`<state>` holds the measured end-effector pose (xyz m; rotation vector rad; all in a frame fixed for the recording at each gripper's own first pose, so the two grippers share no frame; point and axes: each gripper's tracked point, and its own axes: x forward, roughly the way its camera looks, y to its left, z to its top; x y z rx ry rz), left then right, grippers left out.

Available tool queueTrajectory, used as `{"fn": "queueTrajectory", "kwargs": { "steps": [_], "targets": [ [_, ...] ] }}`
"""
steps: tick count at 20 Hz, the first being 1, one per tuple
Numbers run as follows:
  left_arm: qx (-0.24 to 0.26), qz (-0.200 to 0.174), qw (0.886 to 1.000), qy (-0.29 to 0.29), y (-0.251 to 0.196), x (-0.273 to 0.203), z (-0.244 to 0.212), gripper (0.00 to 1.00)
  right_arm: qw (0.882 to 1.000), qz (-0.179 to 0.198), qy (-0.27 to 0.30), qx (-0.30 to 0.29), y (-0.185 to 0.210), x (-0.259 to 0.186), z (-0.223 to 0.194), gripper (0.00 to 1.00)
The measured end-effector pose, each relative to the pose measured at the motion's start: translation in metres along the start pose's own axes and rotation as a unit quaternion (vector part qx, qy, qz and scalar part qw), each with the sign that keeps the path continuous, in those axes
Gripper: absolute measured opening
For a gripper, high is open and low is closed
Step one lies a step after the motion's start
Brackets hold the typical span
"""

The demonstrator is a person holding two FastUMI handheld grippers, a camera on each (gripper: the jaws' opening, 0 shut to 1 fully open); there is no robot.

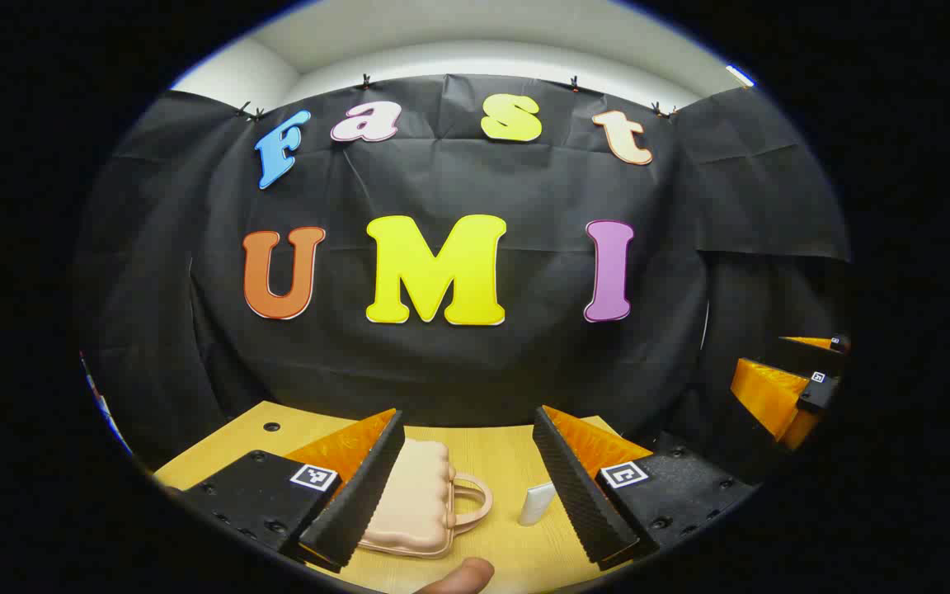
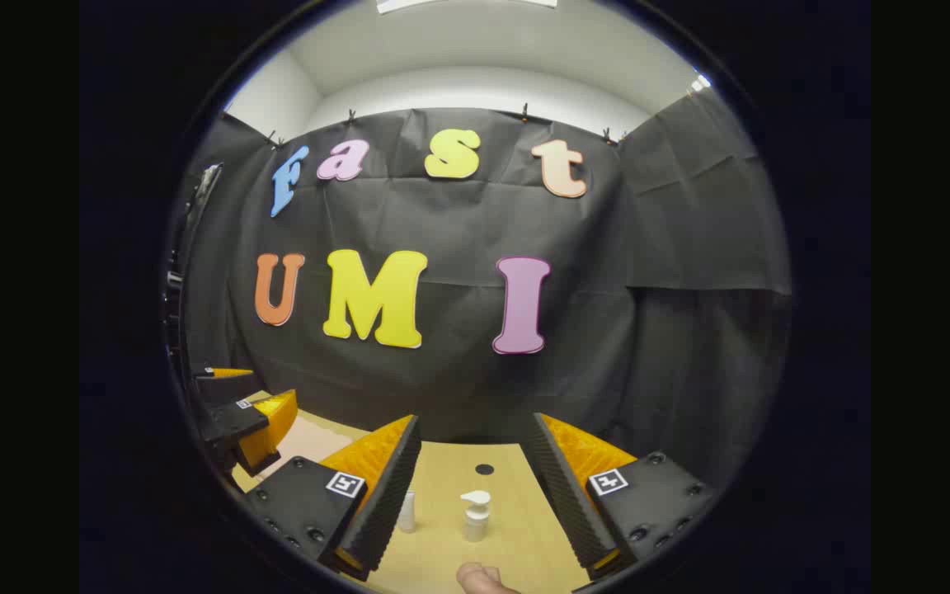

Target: First open the suitcase, pack the skin care products into it, and then close the suitcase.

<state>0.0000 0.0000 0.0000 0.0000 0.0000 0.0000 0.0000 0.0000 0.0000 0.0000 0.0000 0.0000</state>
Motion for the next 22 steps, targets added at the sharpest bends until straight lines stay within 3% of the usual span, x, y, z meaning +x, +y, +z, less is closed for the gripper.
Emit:
{"fn": "queueTrajectory", "kwargs": {
  "steps": [12, 22],
  "targets": [
    [0.005, 0.003, 1.0, -0.002, 0.0013, 0.0002, 0.0002, 1.0, 1.0, -0.027, -0.001, 0.003, -0.0088, 0.002, -0.0047, 0.79],
    [0.0, 0.005, 1.0, 0.004, 0.0005, 0.0005, -0.0046, 1.0, 1.0, -0.013, -0.002, -0.002, -0.0051, 0.0036, -0.0062, 0.8]
  ]
}}
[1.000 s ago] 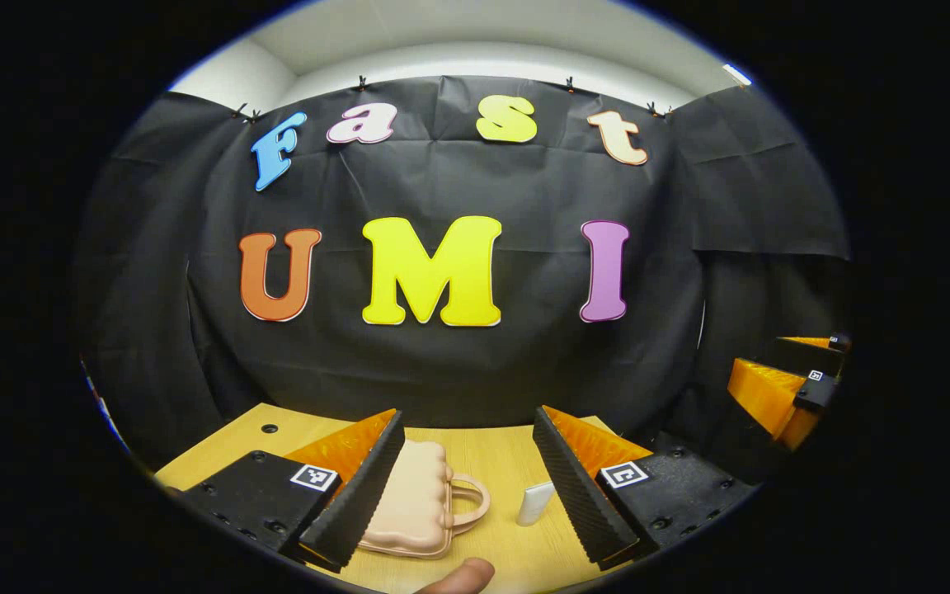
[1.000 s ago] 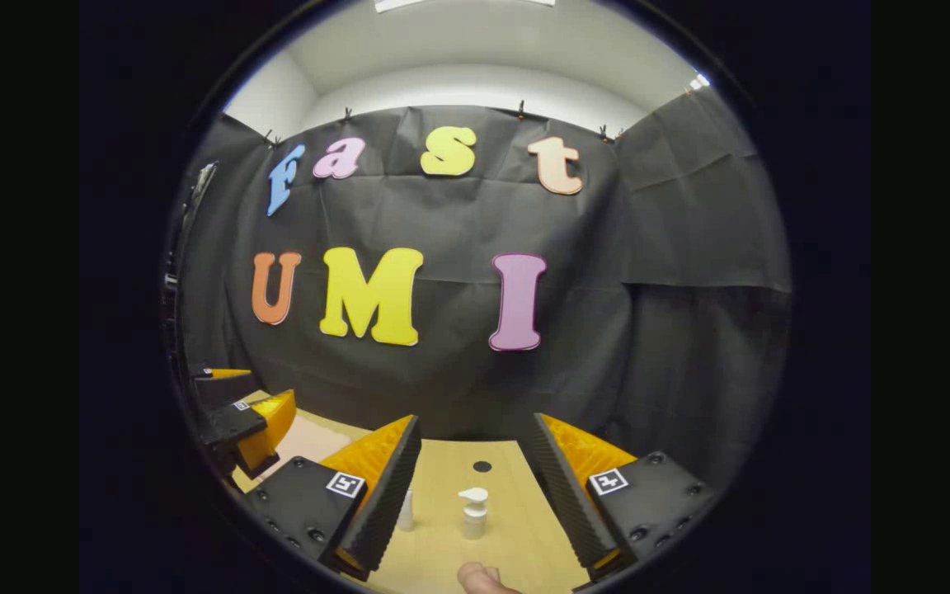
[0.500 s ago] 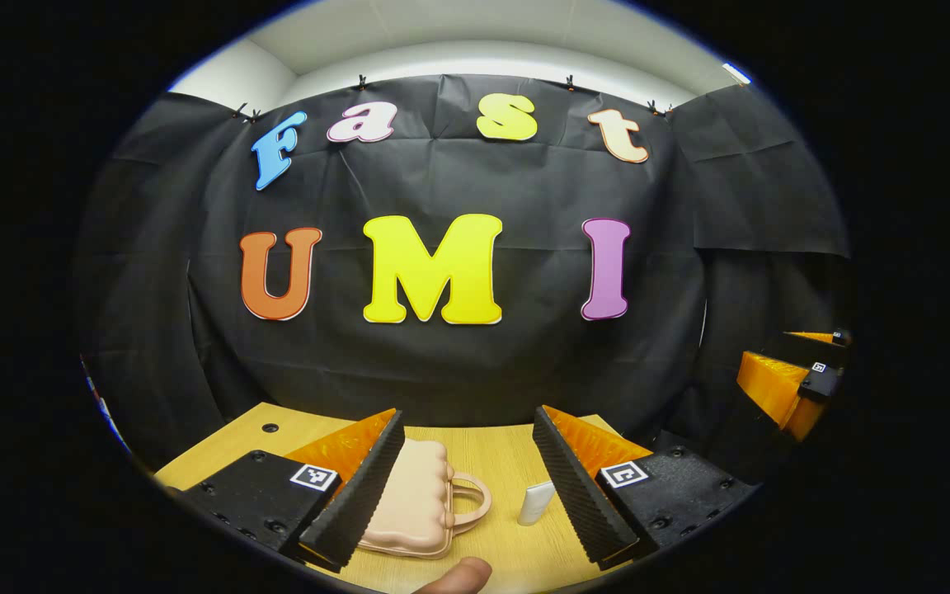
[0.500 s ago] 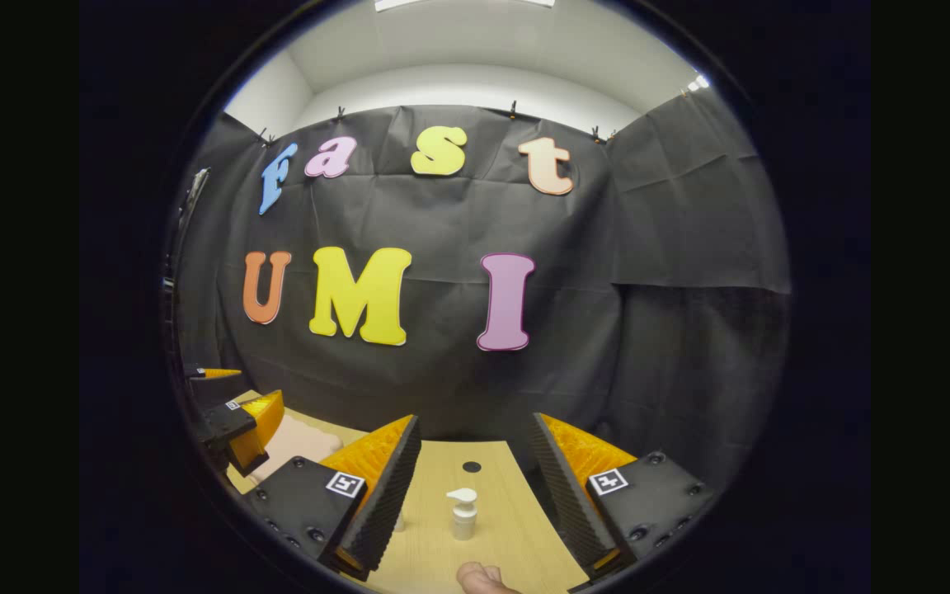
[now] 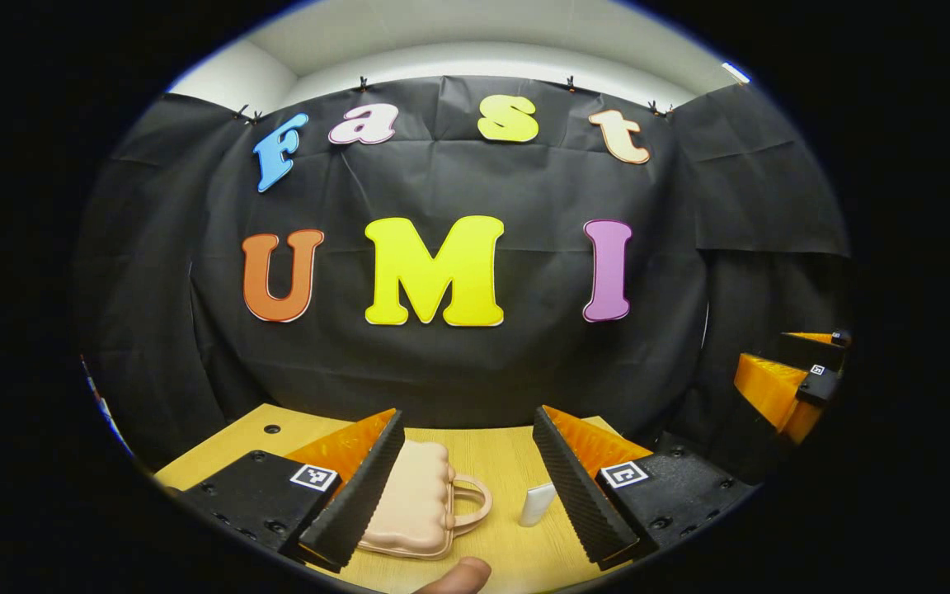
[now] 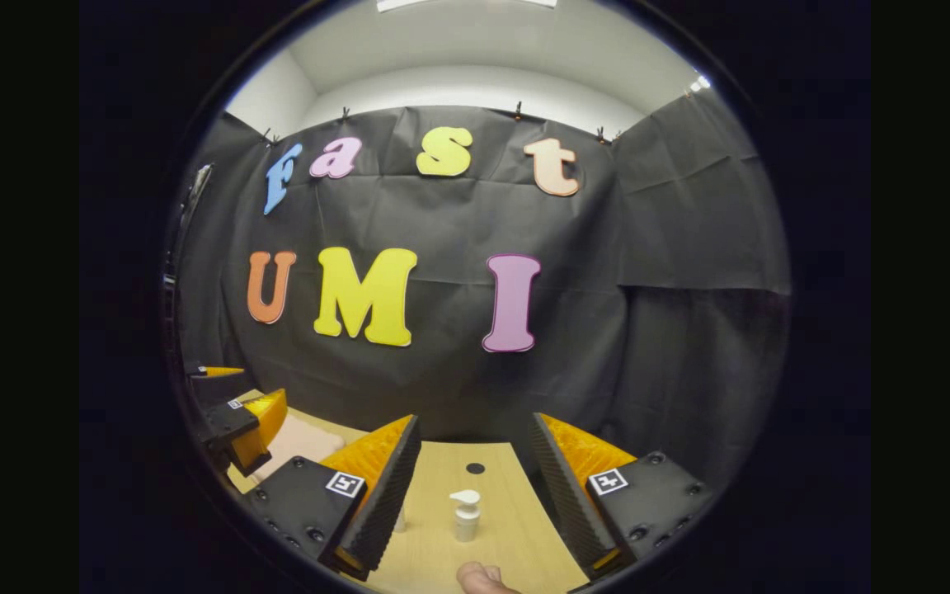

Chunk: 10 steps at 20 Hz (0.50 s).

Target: First open the suitcase, pack the skin care products into it, and then close the suitcase.

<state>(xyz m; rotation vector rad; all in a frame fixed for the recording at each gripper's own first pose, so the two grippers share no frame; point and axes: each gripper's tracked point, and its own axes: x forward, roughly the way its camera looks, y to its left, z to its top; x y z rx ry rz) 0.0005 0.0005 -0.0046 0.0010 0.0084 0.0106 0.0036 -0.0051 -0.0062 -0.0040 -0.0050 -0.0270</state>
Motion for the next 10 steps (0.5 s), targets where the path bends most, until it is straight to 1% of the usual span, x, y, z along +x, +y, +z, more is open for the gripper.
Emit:
{"fn": "queueTrajectory", "kwargs": {
  "steps": [1, 4, 7, 8, 9, 10],
  "targets": [
    [0.0, 0.001, 1.0, 0.001, -0.001, -0.001, -0.001, 1.0, 1.0, 0.001, 0.003, 0.0, 0.0, 0.0, -0.002, 0.79],
    [0.004, 0.003, 1.0, -0.003, 0.002, 0.003, -0.001, 1.0, 1.0, 0.004, 0.007, -0.002, 0.0, 0.002, -0.004, 0.8],
    [0.013, 0.009, 1.0, -0.002, 0.006, 0.006, -0.01, 1.0, 1.0, 0.006, 0.014, -0.008, 0.001, 0.003, -0.01, 0.8],
    [0.022, 0.011, 1.0, -0.001, 0.008, 0.009, -0.016, 1.0, 1.0, 0.006, 0.017, -0.01, 0.001, 0.004, -0.013, 0.79],
    [0.037, 0.017, 0.999, -0.001, 0.012, 0.011, -0.023, 1.0, 1.0, 0.007, 0.021, -0.01, 0.0, 0.004, -0.015, 0.8],
    [0.058, 0.024, 0.998, 0.002, 0.017, 0.015, -0.031, 1.0, 1.0, 0.008, 0.025, -0.012, 0.0, 0.004, -0.018, 0.79]
  ]
}}
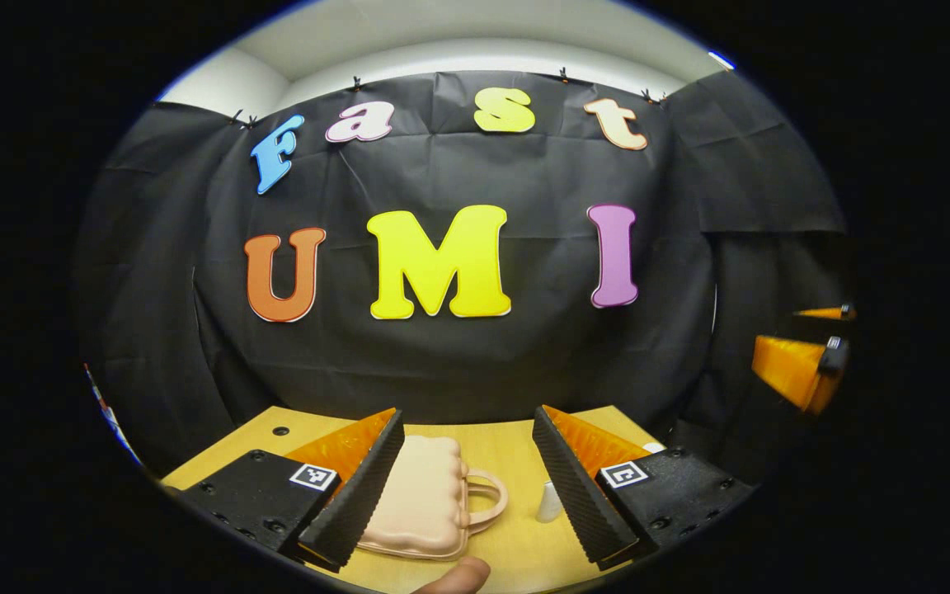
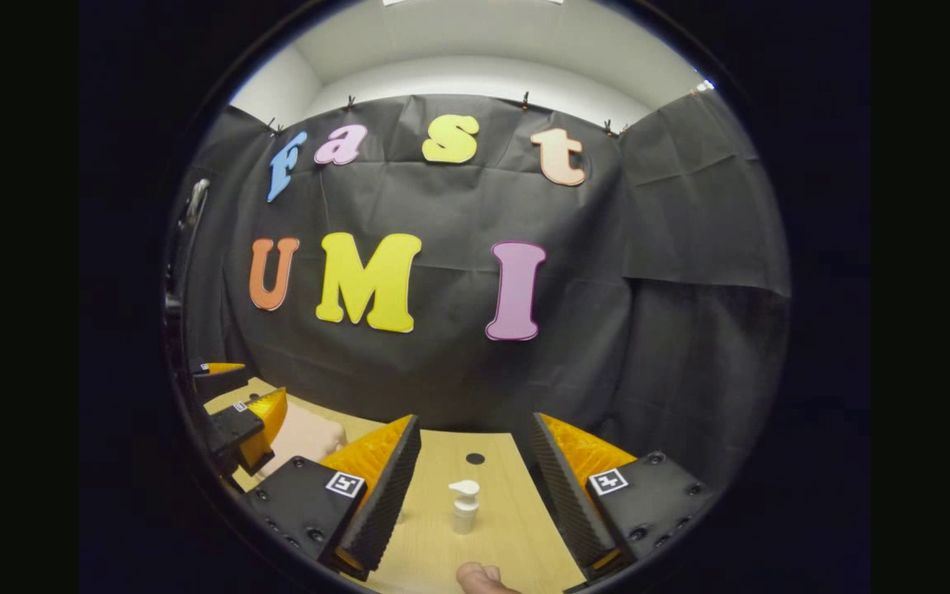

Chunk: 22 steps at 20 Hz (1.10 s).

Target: First open the suitcase, pack the skin care products into it, and then close the suitcase.

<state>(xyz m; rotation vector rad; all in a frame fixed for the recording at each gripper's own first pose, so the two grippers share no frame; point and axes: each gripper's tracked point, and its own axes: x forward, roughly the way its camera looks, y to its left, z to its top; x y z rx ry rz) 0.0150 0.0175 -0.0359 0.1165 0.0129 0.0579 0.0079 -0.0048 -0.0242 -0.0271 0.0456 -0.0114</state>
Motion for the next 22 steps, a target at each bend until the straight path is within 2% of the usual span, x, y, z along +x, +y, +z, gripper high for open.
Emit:
{"fn": "queueTrajectory", "kwargs": {
  "steps": [6, 10, 12, 15, 17, 19, 22],
  "targets": [
    [0.11, 0.003, 0.993, 0.043, 0.007, 0.032, -0.085, 1.0, 1.0, -0.013, 0.019, -0.011, -0.016, -0.005, -0.016, 0.8],
    [0.204, -0.014, 0.977, 0.055, -0.012, 0.046, -0.13, 1.0, 0.999, -0.034, 0.035, -0.01, -0.035, -0.015, -0.031, 0.8],
    [0.276, -0.023, 0.959, 0.051, -0.021, 0.056, -0.148, 1.0, 0.998, -0.038, 0.045, -0.013, -0.042, -0.02, -0.043, 0.8],
    [0.39, -0.046, 0.917, 0.063, -0.04, 0.07, -0.182, 0.97, 0.997, -0.04, 0.058, -0.014, -0.059, -0.023, -0.053, 0.8],
    [0.44, -0.053, 0.894, 0.067, -0.05, 0.071, -0.201, 0.98, 0.997, -0.041, 0.066, 0.003, -0.07, -0.024, -0.057, 0.8],
    [0.473, -0.037, 0.878, 0.068, -0.048, 0.079, -0.212, 0.97, 0.996, -0.05, 0.07, 0.007, -0.083, -0.024, -0.064, 0.8],
    [0.535, -0.014, 0.839, 0.099, -0.038, 0.094, -0.227, 0.96, 0.995, -0.052, 0.085, 0.024, -0.098, -0.028, -0.078, 0.8]
  ]
}}
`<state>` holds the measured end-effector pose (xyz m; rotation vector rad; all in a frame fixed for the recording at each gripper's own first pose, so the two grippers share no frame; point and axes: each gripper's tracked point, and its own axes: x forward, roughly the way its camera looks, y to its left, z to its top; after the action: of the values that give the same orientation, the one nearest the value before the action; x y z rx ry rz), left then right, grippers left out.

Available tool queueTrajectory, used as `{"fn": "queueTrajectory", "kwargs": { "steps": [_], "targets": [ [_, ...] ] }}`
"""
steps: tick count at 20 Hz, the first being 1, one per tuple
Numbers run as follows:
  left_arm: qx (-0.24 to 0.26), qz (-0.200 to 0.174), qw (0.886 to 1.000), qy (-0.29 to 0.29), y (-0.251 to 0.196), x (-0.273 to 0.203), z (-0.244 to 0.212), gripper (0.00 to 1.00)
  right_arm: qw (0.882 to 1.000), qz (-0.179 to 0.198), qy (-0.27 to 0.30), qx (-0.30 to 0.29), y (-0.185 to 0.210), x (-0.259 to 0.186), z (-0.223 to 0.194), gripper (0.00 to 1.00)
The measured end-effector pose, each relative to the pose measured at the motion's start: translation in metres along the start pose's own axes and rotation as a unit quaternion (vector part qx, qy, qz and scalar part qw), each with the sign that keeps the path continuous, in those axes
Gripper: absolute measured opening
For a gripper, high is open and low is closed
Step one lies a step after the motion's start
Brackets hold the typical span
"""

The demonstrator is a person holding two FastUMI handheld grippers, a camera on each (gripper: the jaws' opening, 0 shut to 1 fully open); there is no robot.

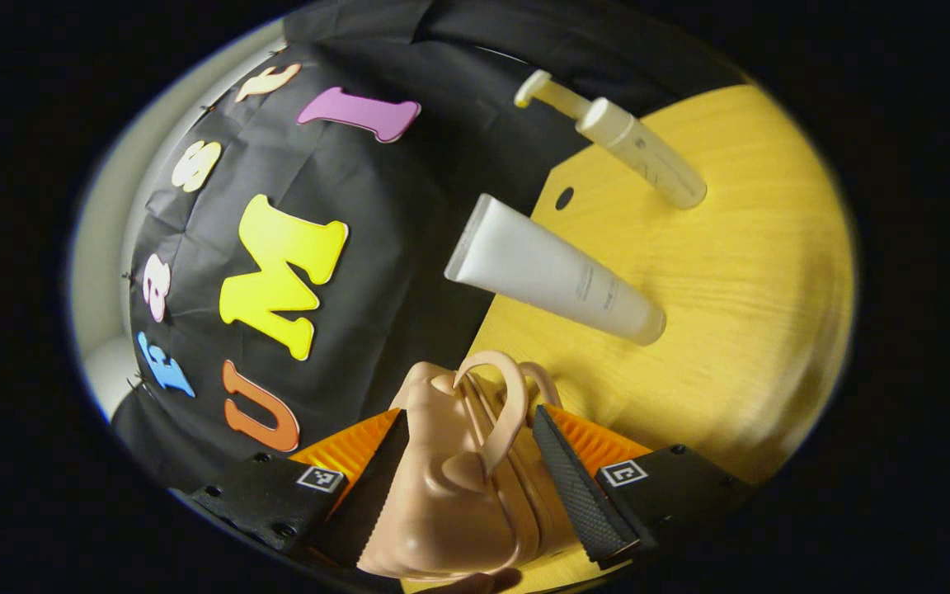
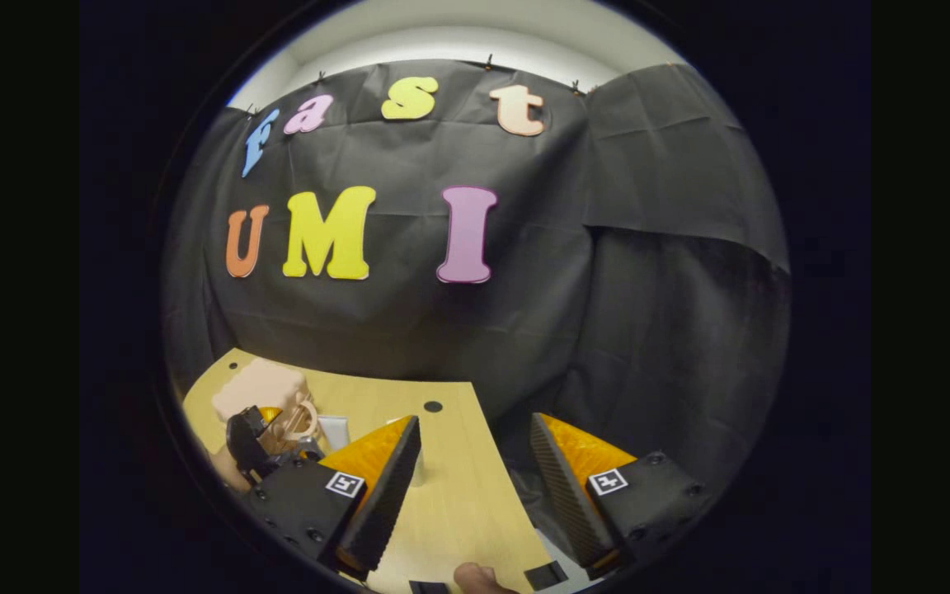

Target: First open the suitcase, pack the skin care products into it, and then close the suitcase.

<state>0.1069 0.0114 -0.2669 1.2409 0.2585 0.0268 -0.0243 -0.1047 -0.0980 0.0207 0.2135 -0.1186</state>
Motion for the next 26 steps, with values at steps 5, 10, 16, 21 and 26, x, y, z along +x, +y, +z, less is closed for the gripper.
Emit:
{"fn": "queueTrajectory", "kwargs": {
  "steps": [5, 10, 16, 21, 26],
  "targets": [
    [0.09, 0.031, 0.995, -0.013, 0.003, 0.021, 0.006, 0.62, 1.0, -0.005, 0.016, 0.011, -0.014, 0.009, -0.007, 0.8],
    [0.084, -0.039, 0.996, 0.008, -0.009, 0.023, -0.002, 0.16, 1.0, 0.004, 0.019, 0.002, -0.003, 0.015, -0.009, 0.8],
    [0.01, -0.098, 0.994, 0.043, 0.015, 0.015, -0.009, 0.04, 1.0, 0.016, 0.019, -0.006, 0.029, 0.021, -0.001, 0.81],
    [-0.071, -0.121, 0.989, 0.038, 0.062, 0.003, -0.008, 0.03, 1.0, 0.021, 0.008, -0.012, 0.062, 0.023, 0.012, 0.8],
    [-0.123, -0.121, 0.985, 0.025, 0.113, -0.008, -0.018, 0.03, 0.999, 0.026, 0.0, -0.022, 0.097, 0.019, 0.02, 0.8]
  ]
}}
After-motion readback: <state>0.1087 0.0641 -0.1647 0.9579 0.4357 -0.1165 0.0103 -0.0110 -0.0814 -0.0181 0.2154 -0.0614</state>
